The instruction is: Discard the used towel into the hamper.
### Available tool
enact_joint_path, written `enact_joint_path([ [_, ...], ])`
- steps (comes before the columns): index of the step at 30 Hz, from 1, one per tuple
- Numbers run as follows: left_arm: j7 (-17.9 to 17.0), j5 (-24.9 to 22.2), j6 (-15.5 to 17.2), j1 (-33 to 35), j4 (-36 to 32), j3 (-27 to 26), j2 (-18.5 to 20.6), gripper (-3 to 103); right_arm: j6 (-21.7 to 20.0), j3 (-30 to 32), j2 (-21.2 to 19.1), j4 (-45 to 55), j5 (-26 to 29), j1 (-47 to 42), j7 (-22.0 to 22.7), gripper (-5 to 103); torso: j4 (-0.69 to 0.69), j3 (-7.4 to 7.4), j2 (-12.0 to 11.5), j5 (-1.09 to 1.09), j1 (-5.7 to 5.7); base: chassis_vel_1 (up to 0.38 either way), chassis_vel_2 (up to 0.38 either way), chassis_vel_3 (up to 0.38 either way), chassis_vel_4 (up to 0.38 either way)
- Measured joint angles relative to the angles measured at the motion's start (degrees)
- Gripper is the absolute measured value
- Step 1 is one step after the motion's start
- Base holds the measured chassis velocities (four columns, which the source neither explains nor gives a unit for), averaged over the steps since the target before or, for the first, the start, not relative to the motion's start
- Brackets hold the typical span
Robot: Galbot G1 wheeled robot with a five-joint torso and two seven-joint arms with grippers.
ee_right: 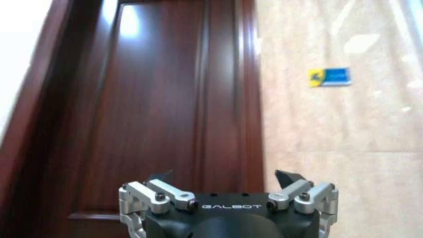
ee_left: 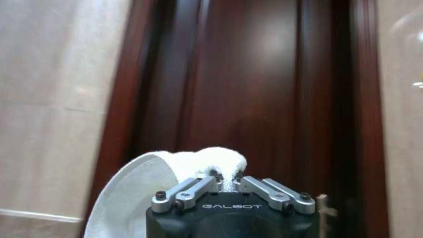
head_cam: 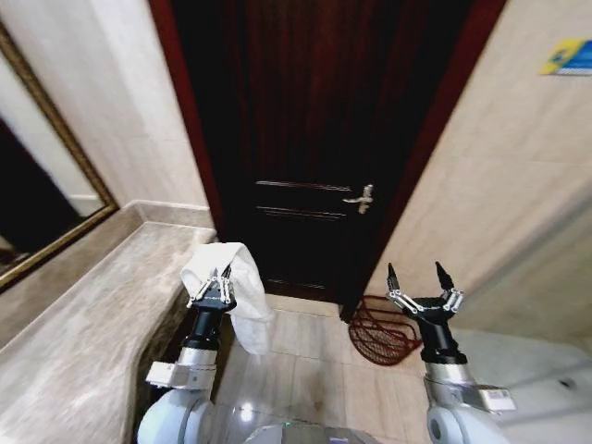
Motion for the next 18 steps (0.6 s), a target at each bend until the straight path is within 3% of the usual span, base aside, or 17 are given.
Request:
enact_joint_path([
  [18,0.4,-0.2,-0.1,-0.5,1.4,-0.2,0.0,2,0.3,-0.1,0.0,0.7,0.0,-1.0,-0.7,100,0.01,0.00,0.0,0.01,-0.01,-0.123,-0.125,-0.124,-0.128],
])
